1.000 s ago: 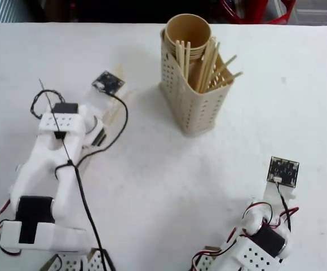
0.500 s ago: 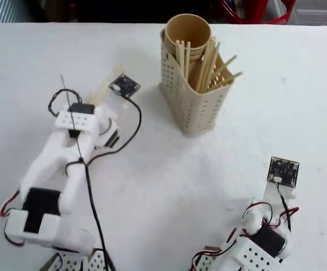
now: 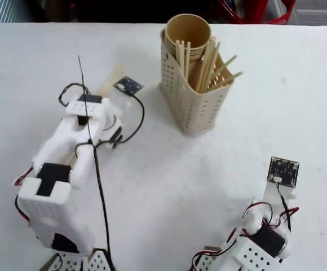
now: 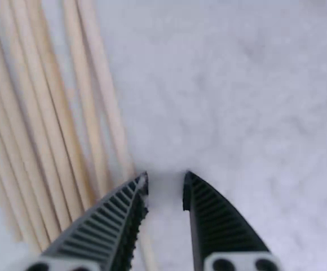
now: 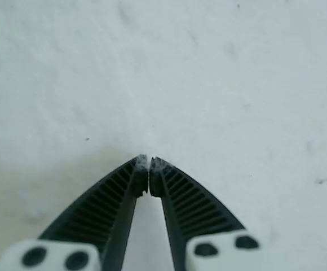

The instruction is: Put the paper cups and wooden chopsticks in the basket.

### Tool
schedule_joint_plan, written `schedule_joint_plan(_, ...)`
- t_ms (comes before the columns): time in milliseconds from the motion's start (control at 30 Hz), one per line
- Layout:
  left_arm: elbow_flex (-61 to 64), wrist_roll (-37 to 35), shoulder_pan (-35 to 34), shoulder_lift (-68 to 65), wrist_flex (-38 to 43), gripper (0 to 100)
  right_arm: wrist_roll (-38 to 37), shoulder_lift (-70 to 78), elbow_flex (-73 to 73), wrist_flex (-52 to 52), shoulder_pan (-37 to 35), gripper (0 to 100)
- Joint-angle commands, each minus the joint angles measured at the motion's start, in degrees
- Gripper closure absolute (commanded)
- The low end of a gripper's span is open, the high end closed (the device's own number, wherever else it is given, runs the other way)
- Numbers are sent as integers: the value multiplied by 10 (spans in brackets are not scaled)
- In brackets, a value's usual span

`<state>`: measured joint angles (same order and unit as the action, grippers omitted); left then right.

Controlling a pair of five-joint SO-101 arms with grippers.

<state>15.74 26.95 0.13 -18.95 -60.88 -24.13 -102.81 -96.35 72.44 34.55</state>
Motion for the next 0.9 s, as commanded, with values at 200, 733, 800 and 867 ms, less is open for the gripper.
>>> schedule_joint_plan(200, -8, -4, -5, 109, -12, 880, -5, -4, -5, 3, 2, 980)
schedule_joint_plan(733, 57, -4, -29, 123, 42, 880, -5, -4, -5, 3, 2, 980)
schedule_joint_plan(800, 62, -4, -29, 123, 46, 880, -5, -4, -5, 3, 2, 980)
schedule_joint_plan(867, 63, -4, -33, 123, 47, 880, -5, -4, -5, 3, 2, 980)
